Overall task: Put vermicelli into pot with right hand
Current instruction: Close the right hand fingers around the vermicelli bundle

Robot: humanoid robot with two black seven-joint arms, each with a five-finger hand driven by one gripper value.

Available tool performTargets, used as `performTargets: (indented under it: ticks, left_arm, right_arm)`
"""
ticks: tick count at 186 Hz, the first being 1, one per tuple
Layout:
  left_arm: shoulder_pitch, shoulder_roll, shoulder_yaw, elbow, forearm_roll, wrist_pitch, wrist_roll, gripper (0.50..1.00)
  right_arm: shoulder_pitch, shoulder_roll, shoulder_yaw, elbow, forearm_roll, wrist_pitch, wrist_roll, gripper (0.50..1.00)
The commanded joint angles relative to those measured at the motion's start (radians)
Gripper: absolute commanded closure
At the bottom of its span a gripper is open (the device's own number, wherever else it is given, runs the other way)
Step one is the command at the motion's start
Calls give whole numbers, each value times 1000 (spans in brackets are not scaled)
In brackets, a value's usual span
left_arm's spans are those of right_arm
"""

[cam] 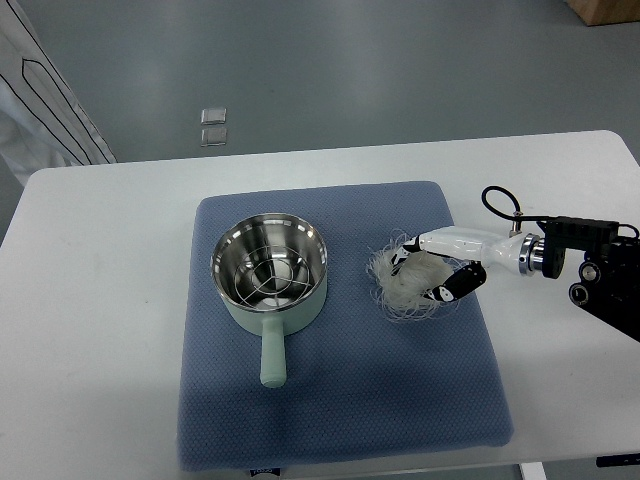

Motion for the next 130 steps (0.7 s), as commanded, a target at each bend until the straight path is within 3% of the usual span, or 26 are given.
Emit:
performTargets:
  ticks: [1, 130]
  left_arm:
    - [0, 0, 0, 0, 0, 0, 0, 500]
    - [0, 0, 2, 0, 0, 0, 0, 500]
  right_arm:
    - [3, 0, 2, -6, 2, 0, 2, 1000]
    - [19, 37, 88, -12, 123, -60, 3, 1000]
